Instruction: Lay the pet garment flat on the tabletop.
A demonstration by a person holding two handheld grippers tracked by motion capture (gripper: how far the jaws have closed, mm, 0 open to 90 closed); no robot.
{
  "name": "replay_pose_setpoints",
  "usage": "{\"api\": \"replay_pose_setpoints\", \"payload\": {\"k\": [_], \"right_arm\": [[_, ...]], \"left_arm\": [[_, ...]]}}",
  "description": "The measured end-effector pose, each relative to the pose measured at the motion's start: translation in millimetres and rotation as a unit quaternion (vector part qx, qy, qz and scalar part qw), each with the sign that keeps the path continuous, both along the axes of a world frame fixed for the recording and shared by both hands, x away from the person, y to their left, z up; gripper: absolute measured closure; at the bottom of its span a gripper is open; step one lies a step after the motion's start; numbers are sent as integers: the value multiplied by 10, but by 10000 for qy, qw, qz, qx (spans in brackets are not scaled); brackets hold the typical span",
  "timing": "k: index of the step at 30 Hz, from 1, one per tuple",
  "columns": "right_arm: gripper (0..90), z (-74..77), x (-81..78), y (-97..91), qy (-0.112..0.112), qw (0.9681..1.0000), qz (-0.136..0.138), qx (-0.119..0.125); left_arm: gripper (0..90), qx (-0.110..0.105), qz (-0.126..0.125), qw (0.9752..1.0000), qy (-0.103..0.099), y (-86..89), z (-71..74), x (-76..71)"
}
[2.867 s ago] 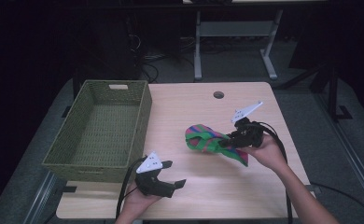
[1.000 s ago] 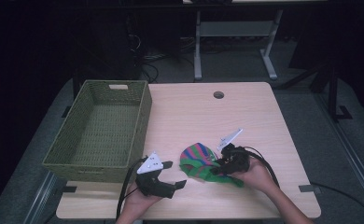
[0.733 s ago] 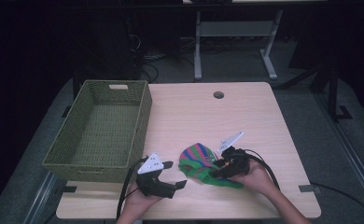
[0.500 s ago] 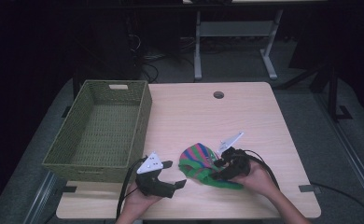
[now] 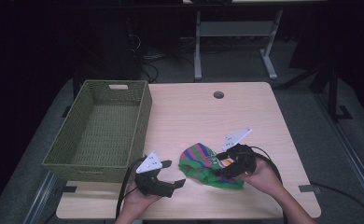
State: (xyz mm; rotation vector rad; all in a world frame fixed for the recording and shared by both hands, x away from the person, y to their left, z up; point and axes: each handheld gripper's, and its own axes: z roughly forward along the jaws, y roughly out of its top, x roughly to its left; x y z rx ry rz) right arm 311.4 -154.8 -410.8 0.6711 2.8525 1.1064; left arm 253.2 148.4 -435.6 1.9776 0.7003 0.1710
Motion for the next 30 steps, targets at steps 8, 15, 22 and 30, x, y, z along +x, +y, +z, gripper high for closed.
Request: {"api": "replay_pose_setpoints", "payload": {"k": [8,15,22,30], "right_arm": [[594,85,-105,120,-128,9982,587,23],[669,64,-72,245,-99,9972,724,-144],[624,-114,111,363,64,9972,567,-473],[644,-363,144,434,286,9961,531,-648]], "left_arm": [[146,-3,-4,10000,-20,11,2,2],[146,-3,5,10000,-44,18,11,-5],[146,-7,-5,10000,1,19,0,1],[146,-23,-3,10000,4,14,5,-9]]}}
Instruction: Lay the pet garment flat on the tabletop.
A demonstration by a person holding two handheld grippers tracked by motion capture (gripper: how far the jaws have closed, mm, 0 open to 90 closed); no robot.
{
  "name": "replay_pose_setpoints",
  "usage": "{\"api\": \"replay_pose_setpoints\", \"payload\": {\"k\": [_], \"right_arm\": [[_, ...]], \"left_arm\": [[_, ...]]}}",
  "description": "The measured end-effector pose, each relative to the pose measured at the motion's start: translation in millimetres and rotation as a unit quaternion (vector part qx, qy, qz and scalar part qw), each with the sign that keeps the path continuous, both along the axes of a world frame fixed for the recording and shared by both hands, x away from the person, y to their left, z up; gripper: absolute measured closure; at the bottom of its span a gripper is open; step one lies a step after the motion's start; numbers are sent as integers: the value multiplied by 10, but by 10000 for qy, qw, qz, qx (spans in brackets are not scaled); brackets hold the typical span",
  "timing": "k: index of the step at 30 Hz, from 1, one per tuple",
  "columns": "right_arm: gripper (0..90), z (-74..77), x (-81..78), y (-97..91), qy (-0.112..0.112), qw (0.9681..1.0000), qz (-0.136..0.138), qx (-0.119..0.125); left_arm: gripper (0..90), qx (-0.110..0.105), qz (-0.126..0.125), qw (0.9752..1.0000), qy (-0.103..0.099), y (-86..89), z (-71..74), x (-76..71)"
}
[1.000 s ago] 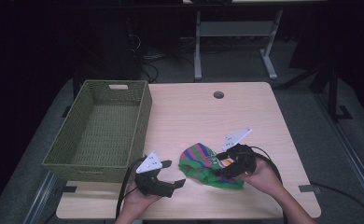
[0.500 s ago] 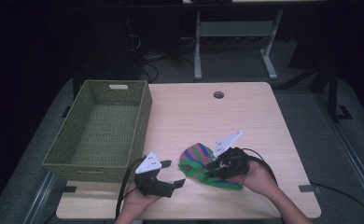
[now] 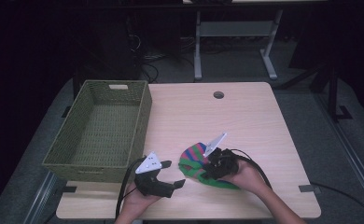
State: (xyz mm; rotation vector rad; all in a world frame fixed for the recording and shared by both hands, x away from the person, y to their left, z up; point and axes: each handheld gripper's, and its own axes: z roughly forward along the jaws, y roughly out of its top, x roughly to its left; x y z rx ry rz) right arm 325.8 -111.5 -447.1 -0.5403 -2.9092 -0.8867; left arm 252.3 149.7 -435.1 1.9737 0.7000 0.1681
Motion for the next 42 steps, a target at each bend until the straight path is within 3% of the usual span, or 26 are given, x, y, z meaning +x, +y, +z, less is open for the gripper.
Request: {"api": "replay_pose_setpoints", "payload": {"k": [14,22,32,42], "right_arm": [[789,-39,-27,-23,-312,9994,-108,49],[822,-15,-5,-53,-218,9996,-157,83],[825,96,-32,-112,-218,9994,-168,209],[831,357,-83,-186,-307,9981,-195,501]], "left_arm": [[146,28,-20,10000,6,-13,-11,4],[146,0,2,10000,21,-5,-11,6],[146,-5,17,10000,40,9,-11,18],[146,-69,42,10000,33,33,-4,20]]}}
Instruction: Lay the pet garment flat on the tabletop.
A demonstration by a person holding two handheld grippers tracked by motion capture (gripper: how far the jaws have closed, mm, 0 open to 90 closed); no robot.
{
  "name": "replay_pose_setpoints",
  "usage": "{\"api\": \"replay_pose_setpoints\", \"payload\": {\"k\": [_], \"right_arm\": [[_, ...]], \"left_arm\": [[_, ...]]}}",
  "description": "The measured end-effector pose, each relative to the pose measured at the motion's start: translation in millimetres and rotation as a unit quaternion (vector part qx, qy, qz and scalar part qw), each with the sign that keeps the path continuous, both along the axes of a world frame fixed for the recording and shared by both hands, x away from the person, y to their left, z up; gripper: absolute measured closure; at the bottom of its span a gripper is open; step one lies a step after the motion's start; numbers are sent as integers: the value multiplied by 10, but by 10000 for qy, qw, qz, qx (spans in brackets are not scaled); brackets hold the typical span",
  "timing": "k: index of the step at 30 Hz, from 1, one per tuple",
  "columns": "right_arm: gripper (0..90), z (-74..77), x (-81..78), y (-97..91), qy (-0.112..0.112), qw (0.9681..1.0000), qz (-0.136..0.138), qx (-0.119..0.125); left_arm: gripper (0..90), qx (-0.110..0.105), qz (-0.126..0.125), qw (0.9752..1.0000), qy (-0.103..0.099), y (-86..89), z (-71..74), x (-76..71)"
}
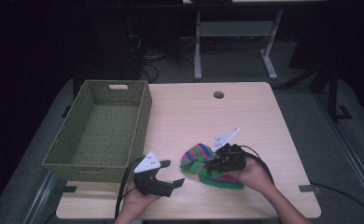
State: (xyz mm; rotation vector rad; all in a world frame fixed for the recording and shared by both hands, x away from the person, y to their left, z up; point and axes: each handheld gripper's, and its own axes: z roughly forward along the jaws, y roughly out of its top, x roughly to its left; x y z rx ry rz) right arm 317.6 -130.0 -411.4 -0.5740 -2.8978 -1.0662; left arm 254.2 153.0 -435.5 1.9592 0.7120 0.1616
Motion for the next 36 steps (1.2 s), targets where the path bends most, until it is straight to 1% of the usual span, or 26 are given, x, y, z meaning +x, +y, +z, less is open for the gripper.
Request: {"api": "replay_pose_setpoints", "payload": {"k": [1,5,8,11,12,13,17,20,24,27,29,30,31,34,36], "right_arm": [[831,22,2,-12,-58,10000,3,13],[832,83,-7,-44,8,9999,-48,125],[832,136,-11,-70,-66,9998,-68,149],[832,198,-20,-105,-111,9996,-85,244],[832,219,-28,-114,-83,9995,-111,268],[831,233,-24,-128,-145,9995,-97,258],[832,301,-33,-177,-163,9991,-145,360],[832,346,-39,-208,-225,9989,-161,387],[832,390,-58,-243,-269,9985,-178,439],[831,423,-65,-281,-285,9982,-173,499],[831,449,-58,-308,-311,9980,-169,528],[831,468,-64,-316,-275,9979,-213,555],[831,487,-63,-328,-280,9977,-227,576],[831,547,-66,-367,-326,9972,-223,630],[831,589,-71,-396,-351,9969,-206,680]], "left_arm": [[146,-7,5,10000,9,0,0,1],[146,0,5,10000,4,4,-2,3],[146,-16,19,10000,-1,9,1,3],[146,-15,14,10000,-11,15,2,9],[146,-13,15,10000,-12,17,1,9],[146,-14,17,10000,-14,18,2,10],[146,-28,36,10000,2,16,-1,10],[146,-14,27,10000,7,11,-3,12],[146,-50,11,10000,21,2,-6,18],[146,-54,-3,10000,47,-13,-18,35],[147,-76,-24,9999,114,-30,-30,49],[147,-94,-16,9999,117,-46,-33,50],[149,-27,-36,10000,88,-52,-31,53],[151,51,-44,10000,13,-84,-23,53],[152,60,-31,10000,-26,-102,-19,66]]}}
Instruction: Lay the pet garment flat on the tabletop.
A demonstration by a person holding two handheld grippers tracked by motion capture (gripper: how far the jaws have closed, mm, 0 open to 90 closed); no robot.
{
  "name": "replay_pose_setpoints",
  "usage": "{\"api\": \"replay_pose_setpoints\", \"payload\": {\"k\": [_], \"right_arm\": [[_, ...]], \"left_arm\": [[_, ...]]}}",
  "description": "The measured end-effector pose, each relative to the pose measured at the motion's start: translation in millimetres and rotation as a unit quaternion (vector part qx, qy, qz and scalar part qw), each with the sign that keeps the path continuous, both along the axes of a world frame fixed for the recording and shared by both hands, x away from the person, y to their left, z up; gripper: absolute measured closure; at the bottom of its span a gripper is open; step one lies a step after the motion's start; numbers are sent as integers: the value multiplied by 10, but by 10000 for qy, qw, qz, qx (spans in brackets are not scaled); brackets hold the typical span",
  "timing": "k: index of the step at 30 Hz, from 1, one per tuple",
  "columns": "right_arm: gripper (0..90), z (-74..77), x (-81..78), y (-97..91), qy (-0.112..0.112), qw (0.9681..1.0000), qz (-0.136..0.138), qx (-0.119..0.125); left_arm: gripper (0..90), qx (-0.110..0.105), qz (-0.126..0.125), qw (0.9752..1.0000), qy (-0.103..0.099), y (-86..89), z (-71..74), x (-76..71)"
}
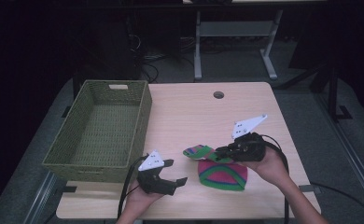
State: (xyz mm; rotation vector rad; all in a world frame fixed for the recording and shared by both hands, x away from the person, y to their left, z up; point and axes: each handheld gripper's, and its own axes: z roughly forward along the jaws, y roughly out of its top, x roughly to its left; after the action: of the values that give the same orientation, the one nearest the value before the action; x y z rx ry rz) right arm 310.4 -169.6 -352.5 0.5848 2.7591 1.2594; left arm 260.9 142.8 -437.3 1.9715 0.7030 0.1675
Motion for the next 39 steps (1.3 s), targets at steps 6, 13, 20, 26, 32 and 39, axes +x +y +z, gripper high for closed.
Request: {"api": "replay_pose_setpoints", "payload": {"k": [6,13,20,26,32,39], "right_arm": [[831,102,-6,-96,-72,9999,32,144],[831,190,-22,-160,-149,9996,55,222],[831,216,-30,-206,-185,9995,87,227],[831,238,-41,-221,-191,9995,122,226],[831,263,-44,-217,-220,9993,165,240],[830,257,-34,-239,-229,9994,149,225]], "left_arm": [[153,-150,128,9997,139,-57,5,100],[154,-169,162,9994,262,-189,-47,225],[158,14,123,9998,170,-327,-109,333],[210,-75,11,9999,130,-397,-139,432],[250,52,-31,9999,144,-472,-183,551],[353,-37,-77,9996,287,-554,-202,615]]}}
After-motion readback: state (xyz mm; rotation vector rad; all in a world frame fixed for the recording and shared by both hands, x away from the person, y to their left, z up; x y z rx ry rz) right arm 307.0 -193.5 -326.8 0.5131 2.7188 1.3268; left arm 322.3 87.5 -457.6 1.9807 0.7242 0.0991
